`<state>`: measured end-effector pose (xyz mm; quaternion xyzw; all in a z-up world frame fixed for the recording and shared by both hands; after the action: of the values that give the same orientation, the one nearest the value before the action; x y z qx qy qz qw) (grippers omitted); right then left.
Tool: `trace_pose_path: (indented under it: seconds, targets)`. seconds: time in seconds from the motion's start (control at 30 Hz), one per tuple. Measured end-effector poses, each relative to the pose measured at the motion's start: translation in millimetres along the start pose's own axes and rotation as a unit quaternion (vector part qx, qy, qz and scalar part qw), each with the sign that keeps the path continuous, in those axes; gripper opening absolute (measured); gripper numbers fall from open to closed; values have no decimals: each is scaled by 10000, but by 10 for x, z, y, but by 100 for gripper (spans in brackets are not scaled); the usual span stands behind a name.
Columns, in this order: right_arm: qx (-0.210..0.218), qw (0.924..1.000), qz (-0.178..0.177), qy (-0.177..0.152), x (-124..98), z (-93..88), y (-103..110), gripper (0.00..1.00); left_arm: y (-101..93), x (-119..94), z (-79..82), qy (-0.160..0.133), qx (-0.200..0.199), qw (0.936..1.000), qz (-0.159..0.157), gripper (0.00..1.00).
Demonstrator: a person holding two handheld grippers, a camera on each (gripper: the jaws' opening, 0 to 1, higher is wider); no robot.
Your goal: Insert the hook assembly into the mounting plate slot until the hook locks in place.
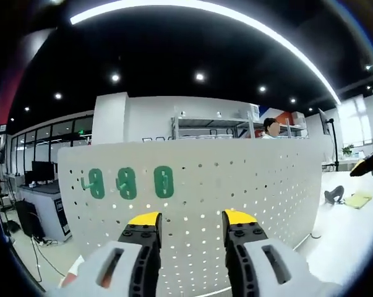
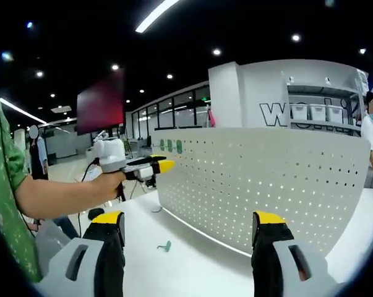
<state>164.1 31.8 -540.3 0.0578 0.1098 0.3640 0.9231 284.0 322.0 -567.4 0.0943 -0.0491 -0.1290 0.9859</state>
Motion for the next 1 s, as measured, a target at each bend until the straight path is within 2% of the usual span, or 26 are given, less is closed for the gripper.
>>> trace_pose_path:
  seconds: [0.33, 0.73, 1.0]
  targets:
    - [-105, 9997, -5, -211, -98, 92, 109, 88, -126, -410, -186, 245, -39, 9995, -204, 40]
    - [-161, 9995, 30, -262, -195, 72, 245, 88, -218, -854, -442, 588, -66, 9975, -382, 39]
    - [-192, 9993, 65, -323, -243, 89, 338, 88, -276, -1109, -488, 667, -118, 9967, -450, 38]
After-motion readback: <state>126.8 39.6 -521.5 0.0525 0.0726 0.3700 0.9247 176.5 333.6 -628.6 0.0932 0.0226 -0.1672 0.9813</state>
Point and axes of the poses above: the point that each gripper's makers call its tool centre point, and the gripper's own axes: x roughly forward along the fingers, y roughly to its left, z roughly out of its top, the point moved 8 cm from there along -x, roughly backward along the fingers, and after that the axes turned 9 degrees about x, right-handed, at the moved point
